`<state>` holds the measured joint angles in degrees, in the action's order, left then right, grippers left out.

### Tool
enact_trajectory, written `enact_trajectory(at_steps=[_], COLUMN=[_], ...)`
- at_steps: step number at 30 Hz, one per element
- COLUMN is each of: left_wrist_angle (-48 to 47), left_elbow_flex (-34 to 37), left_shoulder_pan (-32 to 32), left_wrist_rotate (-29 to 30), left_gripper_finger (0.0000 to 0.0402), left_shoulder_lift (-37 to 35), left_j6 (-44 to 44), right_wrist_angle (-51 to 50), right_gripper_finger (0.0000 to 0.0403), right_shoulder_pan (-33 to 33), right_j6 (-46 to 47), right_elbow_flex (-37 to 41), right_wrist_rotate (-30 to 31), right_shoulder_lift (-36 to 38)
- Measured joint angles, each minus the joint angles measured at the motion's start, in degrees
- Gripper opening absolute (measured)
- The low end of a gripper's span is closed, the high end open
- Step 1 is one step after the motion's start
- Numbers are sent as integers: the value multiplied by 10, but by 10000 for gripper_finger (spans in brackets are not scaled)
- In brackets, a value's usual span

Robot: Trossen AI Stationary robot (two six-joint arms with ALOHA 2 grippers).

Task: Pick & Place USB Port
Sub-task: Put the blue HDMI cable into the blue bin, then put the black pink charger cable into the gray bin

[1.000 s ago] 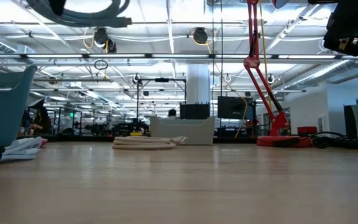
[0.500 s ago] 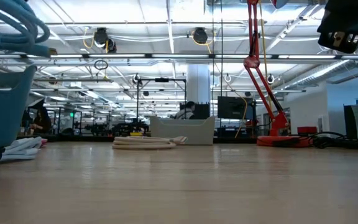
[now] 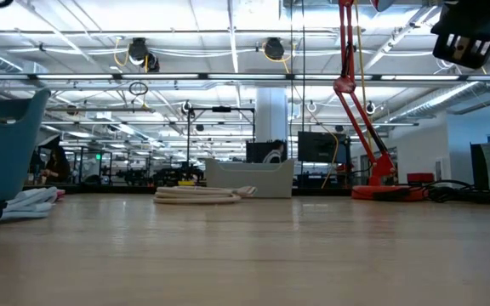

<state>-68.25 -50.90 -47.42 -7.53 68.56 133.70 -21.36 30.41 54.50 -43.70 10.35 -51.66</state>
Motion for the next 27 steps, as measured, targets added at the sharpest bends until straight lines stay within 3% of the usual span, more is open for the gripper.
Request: enact_trajectory(at_steps=[12,20,27], left_wrist_angle=[79,80,33], left_elbow_flex=[103,87,31], left_shoulder_pan=[18,24,23], left_wrist_rotate=[3,2,13], left_gripper_finger=[40,111,117], left_shoulder_lift=[-38,-38,-38], left_j6=[-26,-59,-77], right_wrist_angle=[3,4,4], right_gripper_finger=[130,130,130], right_shoulder_pan=[0,0,0], right_j6=[-1,3,2], right_elbow_flex=[0,0,0], right_wrist_rotate=[0,-1,-1], right_shoulder_lift=[0,0,0])
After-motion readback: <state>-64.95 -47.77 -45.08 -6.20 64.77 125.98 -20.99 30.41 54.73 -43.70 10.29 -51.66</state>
